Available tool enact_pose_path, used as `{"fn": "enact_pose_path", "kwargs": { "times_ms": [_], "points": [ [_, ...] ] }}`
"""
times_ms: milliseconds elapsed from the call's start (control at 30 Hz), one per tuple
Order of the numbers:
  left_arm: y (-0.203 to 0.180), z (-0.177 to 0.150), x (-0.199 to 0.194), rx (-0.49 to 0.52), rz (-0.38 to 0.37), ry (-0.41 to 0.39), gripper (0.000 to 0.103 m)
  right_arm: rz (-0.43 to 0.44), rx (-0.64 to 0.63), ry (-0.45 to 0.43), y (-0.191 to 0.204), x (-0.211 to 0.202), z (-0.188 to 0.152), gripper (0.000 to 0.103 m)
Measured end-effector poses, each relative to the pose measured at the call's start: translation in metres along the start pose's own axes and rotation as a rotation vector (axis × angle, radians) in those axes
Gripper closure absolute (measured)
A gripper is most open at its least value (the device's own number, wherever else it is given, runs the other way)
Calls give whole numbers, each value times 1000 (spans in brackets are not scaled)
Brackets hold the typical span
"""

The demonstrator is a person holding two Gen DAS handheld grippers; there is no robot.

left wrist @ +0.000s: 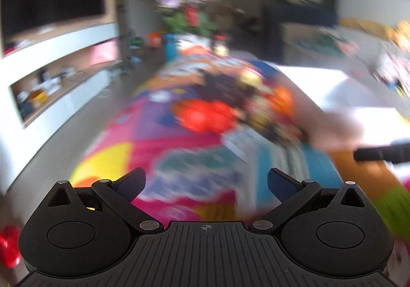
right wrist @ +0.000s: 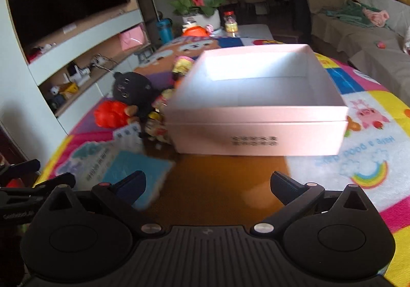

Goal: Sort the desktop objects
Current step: 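Move both grippers toward the wet-wipe pack and white battery charger, then grasp the blue wet-wipe pack with the right gripper while left grasps the white charger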

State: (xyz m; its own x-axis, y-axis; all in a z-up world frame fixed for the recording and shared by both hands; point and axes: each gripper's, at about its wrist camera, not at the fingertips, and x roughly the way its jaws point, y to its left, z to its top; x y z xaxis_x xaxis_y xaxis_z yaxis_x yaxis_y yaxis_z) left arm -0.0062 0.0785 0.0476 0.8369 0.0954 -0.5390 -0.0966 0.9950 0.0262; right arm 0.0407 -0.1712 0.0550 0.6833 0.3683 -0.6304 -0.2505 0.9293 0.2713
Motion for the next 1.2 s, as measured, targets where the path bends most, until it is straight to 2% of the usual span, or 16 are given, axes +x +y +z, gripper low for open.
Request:
{"fn": "enact_pose_path", "kwargs": {
  "times_ms": [100, 167, 200, 267, 367, 467, 533, 600, 667, 733, 800, 833, 900, 1000, 1100, 1200],
  "points": [
    [27, 14, 5, -116, 56, -20, 0, 17, 35, 15, 27, 26, 7, 0],
    [39, 18, 5, -166, 60, -24, 0, 31, -26, -2, 43, 40, 8, 0],
    [42, 18, 6, -175, 58, -22, 0, 34, -60, 17, 49, 47, 7, 1],
    [44, 17, 6, -161, 53, -13, 0, 109, -91, 56, 50, 47, 3, 15],
    [39, 12, 12, -128, 37, 10, 0, 148, -206, 42, 48, 23, -11, 16],
    [29, 9, 24, -116, -2, 43, 0, 87, -306, -2, 35, -6, -24, 16],
    [17, 10, 29, -86, -44, 43, 0, 3, -341, -35, 20, -23, -28, 16],
    [2, 12, 36, -14, -100, 28, 0, -103, -339, -73, 3, -35, -28, 16],
    [-16, 13, 47, 96, -175, 25, 0, -153, -293, -108, -15, -48, -27, 12],
    [-31, 14, 63, 204, -271, 60, 0, -154, -183, -137, -38, -58, -24, 5],
    [-41, 16, 79, 257, -346, 101, 0, -137, -68, -167, -57, -64, -27, 2],
    [-45, 18, 87, 272, -356, 112, 0, -128, -26, -181, -65, -67, -30, 1],
    [-50, 23, 101, 293, -323, 114, 0, -125, 39, -205, -75, -68, -36, 0],
    [-55, 24, 117, 306, -316, 123, 0, -115, 110, -194, -83, -56, -42, 0],
    [-54, 21, 114, 285, -388, 164, 0, -107, 148, -166, -89, -47, -45, 0],
    [-53, 10, 94, 298, -506, 192, 0, -94, 170, -172, -93, -48, -45, 0]
  ]
}}
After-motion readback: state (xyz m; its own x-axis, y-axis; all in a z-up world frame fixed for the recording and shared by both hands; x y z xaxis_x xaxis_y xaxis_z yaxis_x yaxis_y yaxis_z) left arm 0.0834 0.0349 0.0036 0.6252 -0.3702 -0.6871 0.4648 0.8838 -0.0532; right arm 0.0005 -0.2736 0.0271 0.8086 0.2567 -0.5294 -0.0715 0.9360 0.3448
